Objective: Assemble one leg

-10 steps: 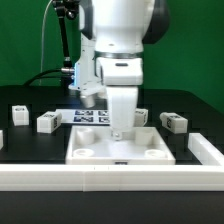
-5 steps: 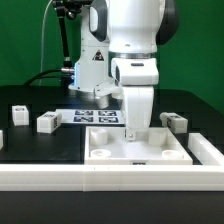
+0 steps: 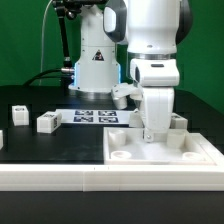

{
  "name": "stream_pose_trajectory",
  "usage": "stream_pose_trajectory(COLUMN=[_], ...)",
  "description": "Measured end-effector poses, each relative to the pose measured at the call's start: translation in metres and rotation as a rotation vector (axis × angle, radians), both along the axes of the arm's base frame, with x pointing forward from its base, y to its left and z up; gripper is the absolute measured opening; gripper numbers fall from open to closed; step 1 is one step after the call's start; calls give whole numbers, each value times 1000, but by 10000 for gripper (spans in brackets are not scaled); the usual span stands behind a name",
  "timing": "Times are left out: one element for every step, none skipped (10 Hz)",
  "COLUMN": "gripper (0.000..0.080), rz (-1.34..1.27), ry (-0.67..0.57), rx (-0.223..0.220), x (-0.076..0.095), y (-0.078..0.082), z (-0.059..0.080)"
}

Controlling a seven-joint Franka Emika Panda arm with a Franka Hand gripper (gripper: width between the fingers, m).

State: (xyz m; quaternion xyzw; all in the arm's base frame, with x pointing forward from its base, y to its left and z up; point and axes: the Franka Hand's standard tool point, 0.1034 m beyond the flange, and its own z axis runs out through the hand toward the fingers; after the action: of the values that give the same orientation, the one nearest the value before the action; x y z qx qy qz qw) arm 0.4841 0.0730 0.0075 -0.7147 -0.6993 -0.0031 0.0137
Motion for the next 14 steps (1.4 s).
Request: stream_pose_trajectory(gripper=[59,59,59,59,166,305,442,442,596,634,634,647,647,649], rz=[2,0,0,-1,-1,-1,-1,-1,-2,-2,-2,-2,-2,-10], ry=[6,5,5,5,5,5,5,5,5,5,5,5,5,3], rx=[-3,-3,-3,-3,-3,-3,-3,-3,-3,-3,-3,-3,-3,-4], x=[3,4,4,4,4,4,4,4,4,4,4,4,4,4], y=[0,-1,-1,-1,-1,-1,-1,-1,-1,-1,-2,-2,-2,-1], z=[0,0,0,0,0,0,0,0,0,0,0,0,0,2])
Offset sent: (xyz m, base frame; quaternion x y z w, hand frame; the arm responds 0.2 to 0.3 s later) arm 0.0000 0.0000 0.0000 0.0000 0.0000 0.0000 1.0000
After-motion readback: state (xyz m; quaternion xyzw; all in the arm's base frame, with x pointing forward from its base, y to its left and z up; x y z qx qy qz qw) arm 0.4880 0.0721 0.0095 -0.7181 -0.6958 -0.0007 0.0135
